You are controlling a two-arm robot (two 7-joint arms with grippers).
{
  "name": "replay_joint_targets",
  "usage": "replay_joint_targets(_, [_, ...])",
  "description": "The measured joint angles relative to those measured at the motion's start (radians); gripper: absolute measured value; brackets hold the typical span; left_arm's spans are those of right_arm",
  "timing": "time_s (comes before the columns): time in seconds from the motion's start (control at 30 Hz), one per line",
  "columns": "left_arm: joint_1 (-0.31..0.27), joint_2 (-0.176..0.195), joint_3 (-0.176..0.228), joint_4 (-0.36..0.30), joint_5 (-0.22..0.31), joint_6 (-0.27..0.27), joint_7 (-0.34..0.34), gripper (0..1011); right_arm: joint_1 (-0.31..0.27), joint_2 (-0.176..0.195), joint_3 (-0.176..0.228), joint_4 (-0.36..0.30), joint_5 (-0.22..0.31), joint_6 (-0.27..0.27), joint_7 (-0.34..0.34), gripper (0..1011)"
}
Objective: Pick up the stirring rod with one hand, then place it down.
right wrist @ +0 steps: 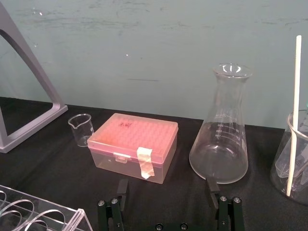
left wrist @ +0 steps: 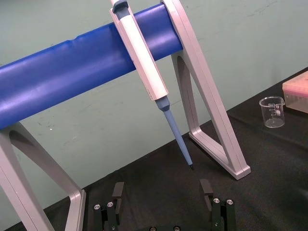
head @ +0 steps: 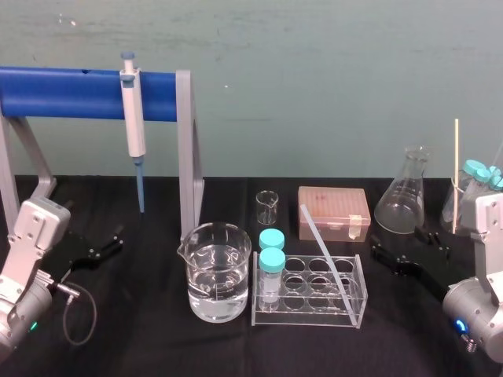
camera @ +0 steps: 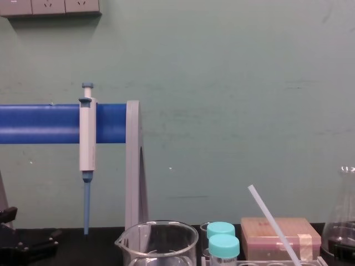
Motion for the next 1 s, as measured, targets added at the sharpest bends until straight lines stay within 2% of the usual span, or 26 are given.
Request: replay_joint_targets(1.0, [0.000, 0.000, 0.000, 0.000, 0.000, 0.000, 0.000, 1000, 0.000, 0.001, 0.000, -0.001, 0.001, -0.002, 0.000, 1002])
